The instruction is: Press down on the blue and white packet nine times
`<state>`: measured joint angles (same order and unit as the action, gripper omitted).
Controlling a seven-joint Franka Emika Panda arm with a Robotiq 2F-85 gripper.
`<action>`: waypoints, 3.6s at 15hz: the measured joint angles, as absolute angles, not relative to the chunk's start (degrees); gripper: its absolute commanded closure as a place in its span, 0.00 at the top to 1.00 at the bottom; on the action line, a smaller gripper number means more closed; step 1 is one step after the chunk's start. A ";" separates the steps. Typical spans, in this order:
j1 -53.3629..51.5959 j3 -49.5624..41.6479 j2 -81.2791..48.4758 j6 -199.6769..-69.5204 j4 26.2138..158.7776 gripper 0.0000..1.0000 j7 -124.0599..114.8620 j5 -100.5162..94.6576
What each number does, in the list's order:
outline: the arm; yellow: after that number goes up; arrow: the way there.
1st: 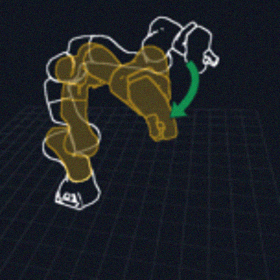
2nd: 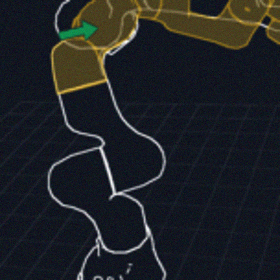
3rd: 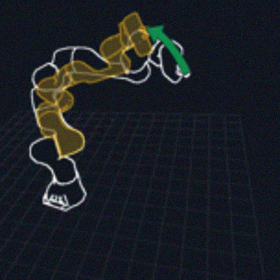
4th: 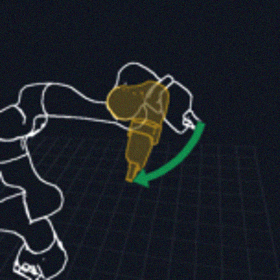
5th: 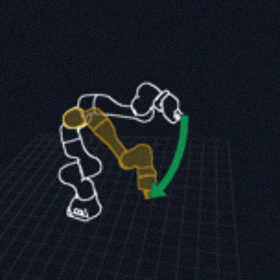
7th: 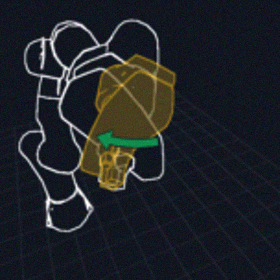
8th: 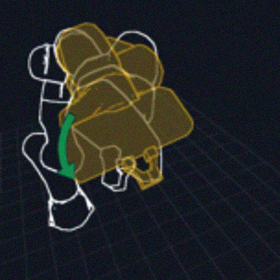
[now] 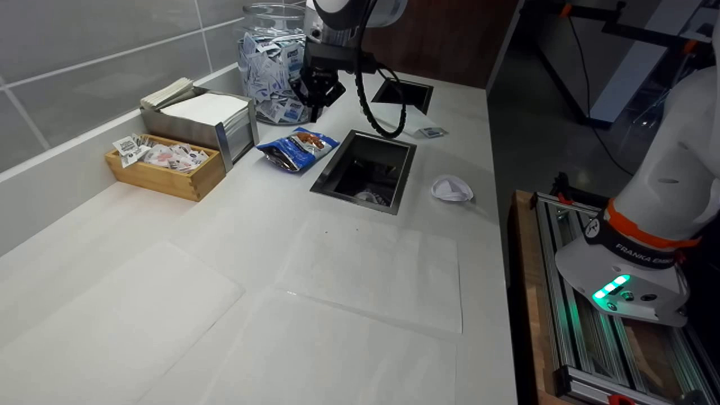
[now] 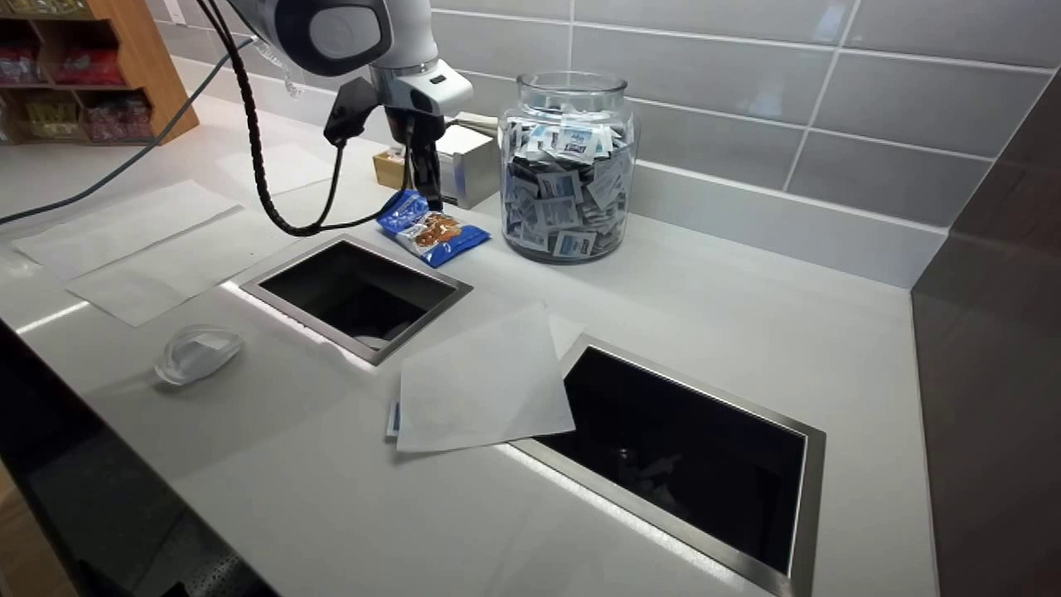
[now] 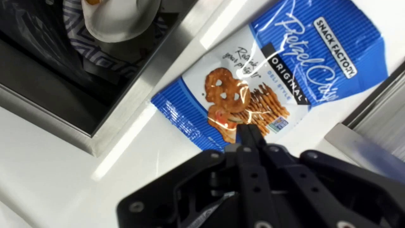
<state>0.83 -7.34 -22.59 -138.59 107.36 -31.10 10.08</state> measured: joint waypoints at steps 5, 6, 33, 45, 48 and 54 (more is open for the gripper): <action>1.24 -7.17 -25.50 -139.27 104.72 0.00 -30.37 10.82; 1.24 -7.10 -26.44 -139.31 104.17 0.00 -30.22 10.99; -2.34 -5.86 -28.35 -139.09 100.49 0.00 -29.87 9.58; -1.70 -5.17 -33.05 -134.26 98.37 0.00 -29.43 9.63; -1.64 -5.17 -33.36 -133.27 97.60 0.00 -29.43 9.63; -1.80 -5.23 -32.16 -133.23 97.64 0.00 -29.43 9.60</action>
<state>-1.80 -5.23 -32.16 -133.23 97.64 -29.43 9.60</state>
